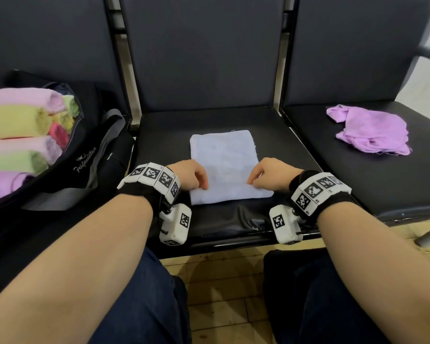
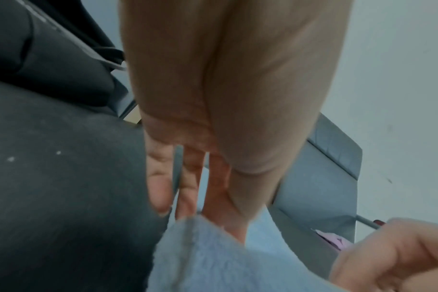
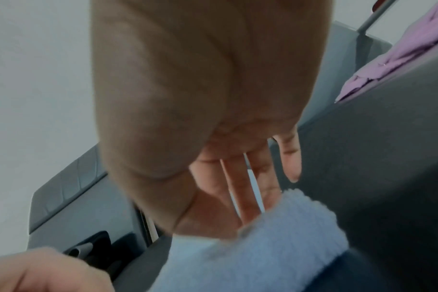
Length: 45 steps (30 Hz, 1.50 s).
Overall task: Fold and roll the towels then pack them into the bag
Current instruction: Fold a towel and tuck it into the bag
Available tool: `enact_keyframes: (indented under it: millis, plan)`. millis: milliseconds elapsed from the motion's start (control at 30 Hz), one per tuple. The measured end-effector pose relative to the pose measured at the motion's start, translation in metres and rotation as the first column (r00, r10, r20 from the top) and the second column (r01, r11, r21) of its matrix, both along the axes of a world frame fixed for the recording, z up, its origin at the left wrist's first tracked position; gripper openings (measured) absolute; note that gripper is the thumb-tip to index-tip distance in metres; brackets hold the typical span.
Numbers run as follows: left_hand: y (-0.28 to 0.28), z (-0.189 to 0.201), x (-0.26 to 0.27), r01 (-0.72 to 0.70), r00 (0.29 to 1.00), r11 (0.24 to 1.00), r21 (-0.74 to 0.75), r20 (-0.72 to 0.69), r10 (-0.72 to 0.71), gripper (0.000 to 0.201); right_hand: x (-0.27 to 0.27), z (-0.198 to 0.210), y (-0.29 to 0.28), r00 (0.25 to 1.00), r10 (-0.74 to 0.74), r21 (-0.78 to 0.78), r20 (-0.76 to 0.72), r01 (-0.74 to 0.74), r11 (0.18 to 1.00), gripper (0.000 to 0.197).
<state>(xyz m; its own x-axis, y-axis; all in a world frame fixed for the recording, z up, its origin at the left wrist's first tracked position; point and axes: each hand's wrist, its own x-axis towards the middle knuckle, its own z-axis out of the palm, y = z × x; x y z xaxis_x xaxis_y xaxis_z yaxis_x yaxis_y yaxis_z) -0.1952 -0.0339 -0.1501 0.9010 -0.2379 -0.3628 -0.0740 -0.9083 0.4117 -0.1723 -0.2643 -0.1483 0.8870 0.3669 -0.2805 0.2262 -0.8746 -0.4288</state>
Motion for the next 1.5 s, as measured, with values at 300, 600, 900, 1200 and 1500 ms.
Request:
enact_keyframes:
  millis: [300,600,900,1200,1500]
  plan:
    - [-0.002,-0.002,-0.004,0.041,0.997,0.993,0.108,-0.068,-0.034,0.034,-0.004,-0.002,0.001,0.997,0.072,-0.165,-0.019,-0.075,0.983,0.030]
    - [-0.009,-0.002,0.000,-0.171,0.979,0.984,-0.043,-0.121,0.164,0.016,0.004,-0.011,-0.007,0.998,-0.045,0.011,-0.049,0.046,0.999,0.028]
    - [-0.006,-0.007,0.003,-0.128,0.990,0.989,0.068,-0.042,0.131,0.024,0.008,-0.008,-0.005,0.982,-0.061,-0.050,0.179,0.070,0.996,0.011]
    - [-0.005,-0.003,0.001,-0.053,0.998,0.998,-0.044,0.024,0.054,0.009,0.000,0.000,-0.006,0.999,-0.042,-0.069,-0.020,0.041,0.997,0.034]
    - [-0.007,-0.005,-0.001,0.008,1.000,0.991,0.135,-0.028,-0.004,0.053,0.001,-0.006,-0.009,0.998,0.058,-0.102,0.003,-0.058,0.993,0.045]
